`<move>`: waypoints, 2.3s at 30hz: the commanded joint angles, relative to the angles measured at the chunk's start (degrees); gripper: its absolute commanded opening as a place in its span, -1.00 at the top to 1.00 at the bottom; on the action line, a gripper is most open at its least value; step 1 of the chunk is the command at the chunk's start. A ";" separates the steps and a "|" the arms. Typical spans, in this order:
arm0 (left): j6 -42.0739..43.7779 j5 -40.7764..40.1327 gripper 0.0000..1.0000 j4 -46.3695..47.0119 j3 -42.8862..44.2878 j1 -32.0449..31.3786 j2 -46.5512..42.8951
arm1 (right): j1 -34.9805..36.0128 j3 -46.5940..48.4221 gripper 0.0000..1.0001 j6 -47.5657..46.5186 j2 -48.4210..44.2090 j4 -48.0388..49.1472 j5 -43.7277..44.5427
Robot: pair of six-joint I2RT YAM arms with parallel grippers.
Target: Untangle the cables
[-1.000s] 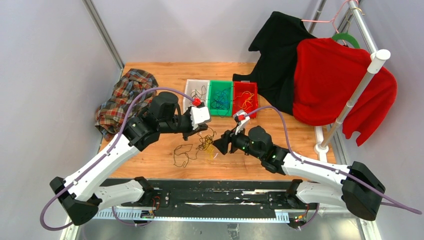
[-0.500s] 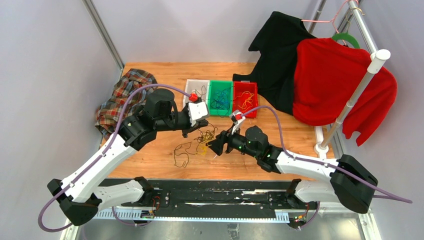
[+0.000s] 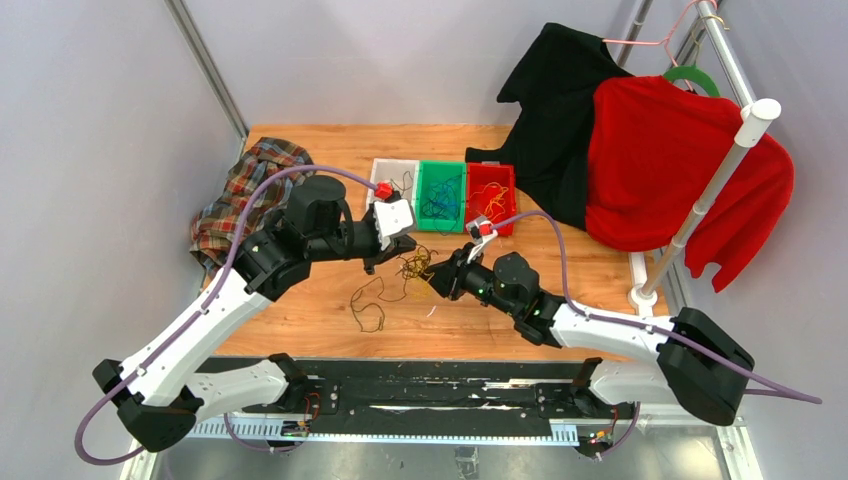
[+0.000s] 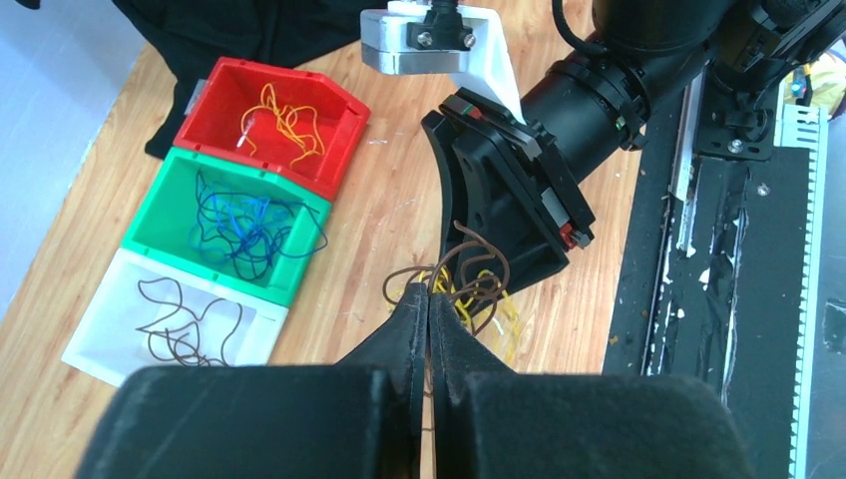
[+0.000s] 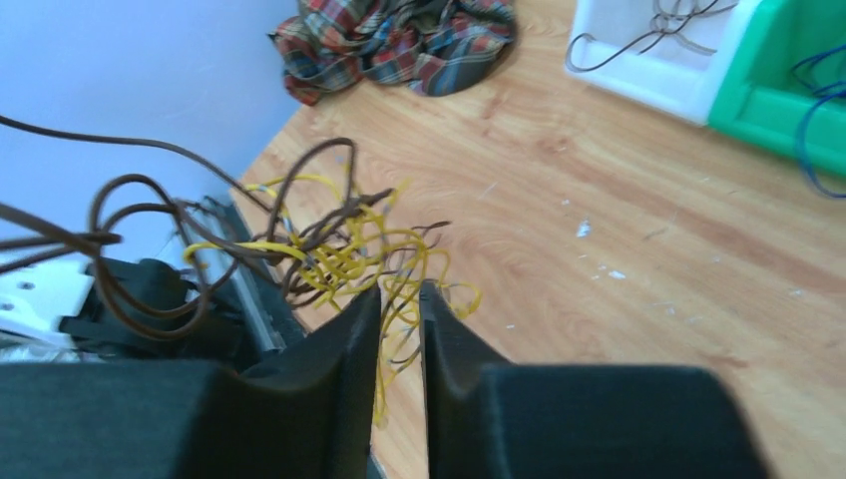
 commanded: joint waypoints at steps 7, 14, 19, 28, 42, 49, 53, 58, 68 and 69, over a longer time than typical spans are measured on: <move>1.27 0.07 0.99 -1.60 5.80 0.36 -1.37 | 0.19 -4.88 0.99 1.48 -5.82 -4.90 8.55; 8.30 -5.16 0.99 -4.98 12.55 0.43 -0.36 | 0.12 -5.21 0.99 3.84 -14.17 -28.22 23.48; 19.54 -14.74 0.99 -7.07 18.34 0.40 -0.08 | -0.03 -3.28 0.99 7.65 -18.24 -42.68 35.37; 37.89 -26.23 0.99 -8.68 25.45 0.45 -1.87 | -0.85 2.15 0.99 8.08 -17.27 -54.97 41.19; 28.39 -18.63 0.99 -14.76 17.81 0.44 -6.24 | -24.95 27.44 0.99 -7.52 2.47 -51.14 19.90; 25.32 -14.61 0.99 -14.70 13.67 0.36 -8.25 | -30.12 41.93 0.99 -9.83 18.97 -50.11 16.42; 24.05 -12.85 0.99 -14.65 12.53 0.36 -8.46 | -30.70 49.87 0.97 -13.26 27.81 -50.59 16.99; 23.52 -11.60 0.99 -14.62 12.27 0.36 -8.29 | -30.92 57.85 0.37 -16.54 34.55 -53.53 18.31; 20.37 -12.58 0.99 -11.54 11.14 0.38 -7.93 | -30.39 53.37 -0.17 -18.62 25.14 -48.96 6.92; 19.67 -12.91 0.99 -10.75 10.70 0.36 -7.94 | -29.58 50.10 -0.19 -19.02 22.07 -46.40 4.11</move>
